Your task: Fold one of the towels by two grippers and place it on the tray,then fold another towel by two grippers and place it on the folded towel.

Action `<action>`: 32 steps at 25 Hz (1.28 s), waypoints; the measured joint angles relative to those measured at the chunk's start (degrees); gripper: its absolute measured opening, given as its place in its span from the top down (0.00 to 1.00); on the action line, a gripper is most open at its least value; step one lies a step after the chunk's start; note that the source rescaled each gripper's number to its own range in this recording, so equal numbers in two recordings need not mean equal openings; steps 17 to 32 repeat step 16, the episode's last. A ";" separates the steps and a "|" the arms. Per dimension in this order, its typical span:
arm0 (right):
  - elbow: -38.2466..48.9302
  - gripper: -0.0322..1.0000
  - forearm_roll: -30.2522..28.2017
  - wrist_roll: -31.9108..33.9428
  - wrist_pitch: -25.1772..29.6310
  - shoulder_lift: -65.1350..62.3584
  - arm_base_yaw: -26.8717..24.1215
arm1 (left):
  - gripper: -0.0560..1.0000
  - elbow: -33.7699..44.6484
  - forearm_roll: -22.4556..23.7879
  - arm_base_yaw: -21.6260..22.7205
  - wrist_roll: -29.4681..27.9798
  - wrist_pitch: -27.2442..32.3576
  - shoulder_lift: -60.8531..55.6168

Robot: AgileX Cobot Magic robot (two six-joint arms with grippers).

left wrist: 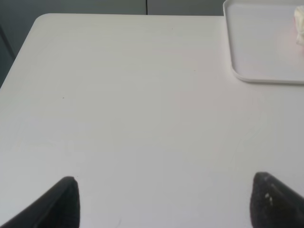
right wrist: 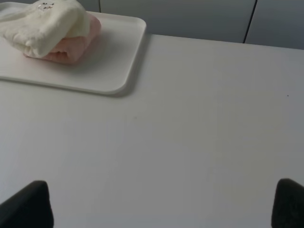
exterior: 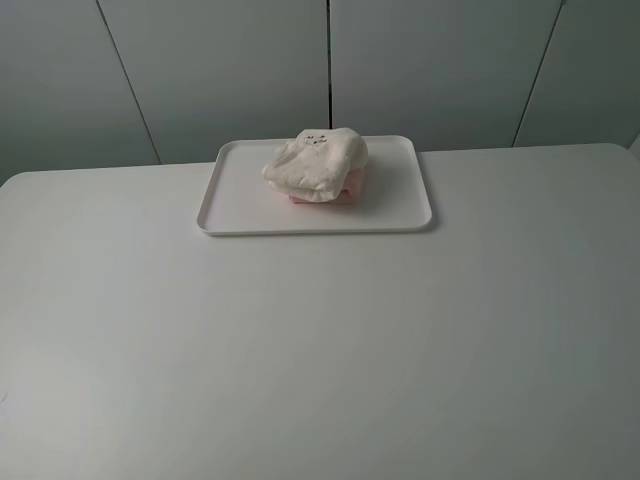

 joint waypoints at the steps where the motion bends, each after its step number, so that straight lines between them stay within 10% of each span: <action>1: 0.00 0.00 0.00 0.00 0.00 0.00 0.00 | 0.05 0.00 0.00 0.00 0.00 0.00 0.00; 32: 0.00 0.00 0.00 0.00 0.00 0.00 0.00 | 0.05 0.00 0.00 0.00 0.00 0.00 0.00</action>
